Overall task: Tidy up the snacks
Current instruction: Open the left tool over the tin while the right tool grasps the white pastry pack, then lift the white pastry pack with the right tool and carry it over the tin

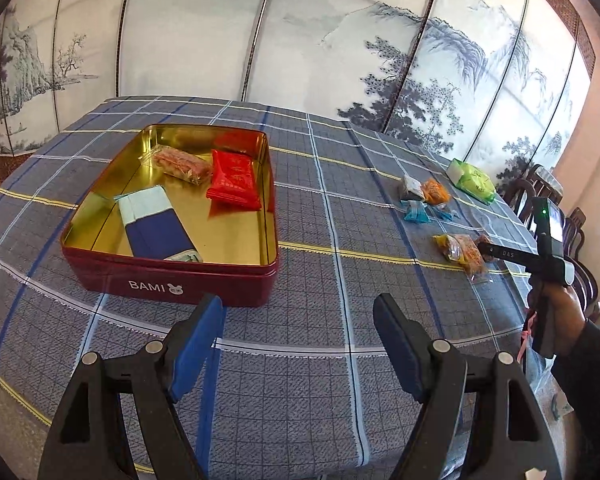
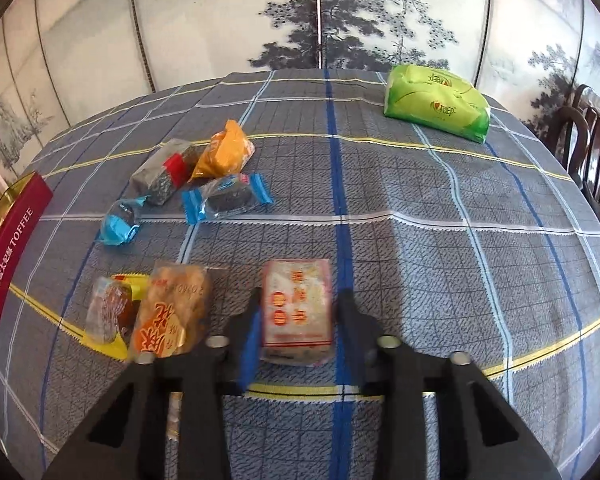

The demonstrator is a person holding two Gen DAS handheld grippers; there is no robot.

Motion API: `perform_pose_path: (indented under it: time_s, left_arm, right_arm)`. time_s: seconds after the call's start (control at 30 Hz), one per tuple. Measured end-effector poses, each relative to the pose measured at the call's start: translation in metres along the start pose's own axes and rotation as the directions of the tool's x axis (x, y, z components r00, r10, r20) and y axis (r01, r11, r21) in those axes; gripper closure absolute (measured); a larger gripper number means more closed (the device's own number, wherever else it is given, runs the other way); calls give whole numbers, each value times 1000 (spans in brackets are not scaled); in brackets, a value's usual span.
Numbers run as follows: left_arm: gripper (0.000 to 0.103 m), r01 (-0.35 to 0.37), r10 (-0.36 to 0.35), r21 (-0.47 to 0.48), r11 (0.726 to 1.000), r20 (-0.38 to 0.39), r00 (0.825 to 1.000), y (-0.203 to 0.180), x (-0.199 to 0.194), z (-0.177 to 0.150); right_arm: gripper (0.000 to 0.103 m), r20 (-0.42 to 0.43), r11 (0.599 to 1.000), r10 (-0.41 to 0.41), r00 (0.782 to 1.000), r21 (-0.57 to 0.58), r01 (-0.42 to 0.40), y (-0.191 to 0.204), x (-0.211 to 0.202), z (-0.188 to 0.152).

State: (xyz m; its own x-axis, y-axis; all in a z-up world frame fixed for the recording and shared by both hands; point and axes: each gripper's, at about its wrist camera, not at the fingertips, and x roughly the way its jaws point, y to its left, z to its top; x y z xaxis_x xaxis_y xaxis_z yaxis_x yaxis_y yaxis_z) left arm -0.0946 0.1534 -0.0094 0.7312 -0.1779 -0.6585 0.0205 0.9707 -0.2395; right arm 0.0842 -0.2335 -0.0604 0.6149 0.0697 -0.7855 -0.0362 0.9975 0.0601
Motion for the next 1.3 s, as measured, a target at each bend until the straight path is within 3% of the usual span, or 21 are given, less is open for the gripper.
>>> perform_pose_path:
  time_s: [0.1, 0.3, 0.5, 0.73, 1.3]
  left_arm:
    - [29, -1, 1, 22, 1000, 12, 1000, -8, -4, -3]
    - [29, -55, 51, 90, 994, 47, 998, -27, -12, -17]
    - [29, -52, 48, 126, 991, 30, 998, -36, -13, -36]
    - [29, -59, 58, 135, 989, 10, 998, -36, -13, -46]
    - [29, -102, 102, 43, 994, -8, 995, -2, -18, -58]
  right_arm:
    - [73, 26, 999, -39, 999, -22, 40, -2, -3, 1]
    - [73, 43, 985, -153, 987, 85, 149, -36, 1, 25]
    - [73, 58, 974, -212, 976, 95, 206, -39, 3, 46]
    - [73, 87, 972, -231, 969, 55, 227, -1, 5, 57]
    - [73, 88, 988, -156, 984, -7, 157, 77, 9, 74]
